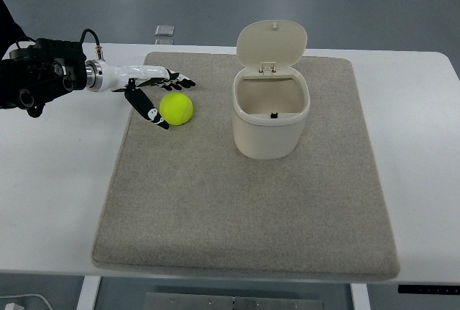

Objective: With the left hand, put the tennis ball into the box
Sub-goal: 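Curl the left hand fingers around the tennis ball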

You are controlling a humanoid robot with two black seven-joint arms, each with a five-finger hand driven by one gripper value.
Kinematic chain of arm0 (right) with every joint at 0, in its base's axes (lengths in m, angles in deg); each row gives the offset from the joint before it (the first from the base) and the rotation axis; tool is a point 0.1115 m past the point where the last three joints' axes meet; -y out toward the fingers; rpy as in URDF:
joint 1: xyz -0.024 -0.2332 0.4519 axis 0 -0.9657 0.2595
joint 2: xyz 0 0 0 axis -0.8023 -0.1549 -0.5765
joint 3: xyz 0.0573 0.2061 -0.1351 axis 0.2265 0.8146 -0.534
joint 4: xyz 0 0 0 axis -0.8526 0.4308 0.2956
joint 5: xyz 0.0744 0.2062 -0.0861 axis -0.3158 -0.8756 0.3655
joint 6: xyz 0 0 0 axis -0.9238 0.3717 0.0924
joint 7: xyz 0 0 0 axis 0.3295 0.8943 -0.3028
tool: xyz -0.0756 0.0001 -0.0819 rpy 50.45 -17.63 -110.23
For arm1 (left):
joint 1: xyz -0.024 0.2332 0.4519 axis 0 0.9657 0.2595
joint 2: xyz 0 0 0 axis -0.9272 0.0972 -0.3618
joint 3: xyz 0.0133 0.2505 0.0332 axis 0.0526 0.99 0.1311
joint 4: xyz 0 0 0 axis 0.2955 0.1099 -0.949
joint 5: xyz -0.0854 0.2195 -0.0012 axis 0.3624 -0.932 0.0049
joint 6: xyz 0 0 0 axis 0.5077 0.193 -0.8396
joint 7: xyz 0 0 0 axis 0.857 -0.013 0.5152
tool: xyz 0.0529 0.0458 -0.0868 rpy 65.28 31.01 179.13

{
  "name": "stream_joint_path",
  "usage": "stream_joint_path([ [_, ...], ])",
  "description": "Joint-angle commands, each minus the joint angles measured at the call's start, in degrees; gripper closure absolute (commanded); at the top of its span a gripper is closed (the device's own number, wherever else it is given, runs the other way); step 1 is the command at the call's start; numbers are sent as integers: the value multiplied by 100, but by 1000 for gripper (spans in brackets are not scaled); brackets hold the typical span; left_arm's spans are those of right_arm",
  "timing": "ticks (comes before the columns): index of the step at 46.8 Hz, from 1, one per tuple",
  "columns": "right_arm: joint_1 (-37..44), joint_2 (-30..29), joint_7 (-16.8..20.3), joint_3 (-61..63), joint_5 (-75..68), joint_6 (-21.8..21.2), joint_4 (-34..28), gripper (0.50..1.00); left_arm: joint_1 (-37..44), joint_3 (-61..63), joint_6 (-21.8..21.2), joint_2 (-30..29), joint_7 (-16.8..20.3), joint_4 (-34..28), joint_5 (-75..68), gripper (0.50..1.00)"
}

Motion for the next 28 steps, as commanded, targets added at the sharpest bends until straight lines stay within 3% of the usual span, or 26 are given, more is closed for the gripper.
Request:
stream_joint_path([
  [1, 0, 0, 0, 0, 0, 0, 0, 562, 43, -9, 0, 0, 0, -7, 0, 510],
  [28, 0, 0, 0, 9, 0, 0, 0, 562, 140, -141, -158, 88, 44, 1, 8, 510],
])
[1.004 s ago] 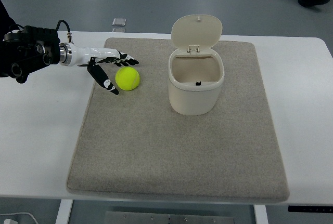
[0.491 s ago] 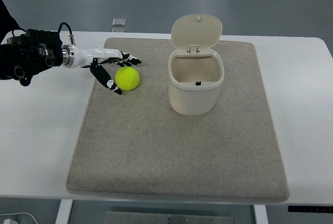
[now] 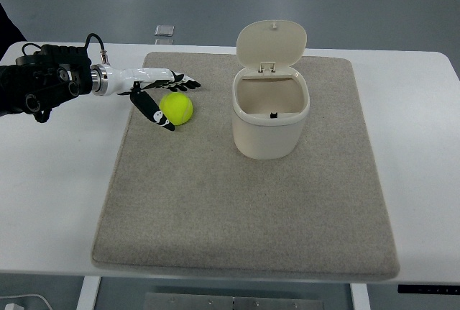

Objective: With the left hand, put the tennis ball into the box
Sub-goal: 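Curl the left hand fingers around the tennis ball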

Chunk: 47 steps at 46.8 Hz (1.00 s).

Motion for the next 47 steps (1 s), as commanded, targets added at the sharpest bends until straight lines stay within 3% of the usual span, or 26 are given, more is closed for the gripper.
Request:
stream_joint_path([
  [1, -1, 0, 0, -5, 0, 0, 0, 562, 1, -4, 6, 0, -1, 8, -2, 510],
  [33, -1, 0, 0, -5, 0, 0, 0, 562, 19, 5, -20, 0, -1, 8, -11, 523],
  [44, -1, 0, 0, -5, 0, 0, 0, 562, 19, 5, -152, 0, 25, 8, -20, 561],
  [47, -1, 0, 0, -5, 0, 0, 0, 562, 19, 5, -204, 0, 25, 8, -20, 598],
])
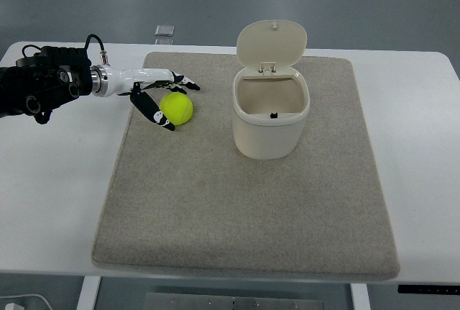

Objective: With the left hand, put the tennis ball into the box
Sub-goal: 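Curl the left hand fingers around the tennis ball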

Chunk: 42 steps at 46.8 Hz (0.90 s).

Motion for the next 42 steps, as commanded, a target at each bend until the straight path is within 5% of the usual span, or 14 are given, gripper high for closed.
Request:
stream_joint_path([
  [1, 0, 0, 0, -1, 0, 0, 0, 562, 0, 0, -56, 0, 10, 8, 0, 600],
  [28, 0, 0, 0, -1, 0, 0, 0, 562, 9, 9, -99, 0, 2, 70, 0, 684],
  [42, 0, 0, 0, -1, 0, 0, 0, 562, 9, 9, -99, 0, 2, 70, 9, 902],
])
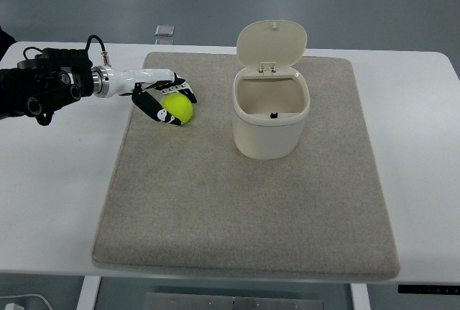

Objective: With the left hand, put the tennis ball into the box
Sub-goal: 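Curl the left hand fingers around the tennis ball, then lift the tennis ball up and away from the mat with the left hand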

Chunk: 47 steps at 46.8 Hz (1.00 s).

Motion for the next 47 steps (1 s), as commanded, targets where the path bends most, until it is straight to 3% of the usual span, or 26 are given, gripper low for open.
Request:
stream_joint_path([
  [1, 0, 0, 0, -3, 0, 0, 0, 562, 0, 0, 9, 0, 0, -3, 0, 924],
  [3, 0, 0, 0, -3, 0, 0, 0, 562, 0, 9, 0, 9, 0, -3, 0, 979],
  [5, 0, 0, 0, -3, 0, 0, 0, 562, 9, 9, 0, 9, 0, -3, 0, 999],
  [16, 0, 0, 0, -3, 0, 0, 0, 562, 62, -18, -52, 9, -9, -99, 140, 1000],
  [31, 0, 0, 0, -3, 0, 0, 0, 562, 44, -439, 9, 61, -9, -740, 1757, 1000],
  [40, 0, 0, 0, -3, 0, 0, 0, 562, 27, -1195, 510, 237, -9, -1373, 3014, 1000],
  [47, 0, 0, 0, -3, 0, 0, 0, 562, -26, -1836, 905, 352, -9, -1594, 3208, 1000],
])
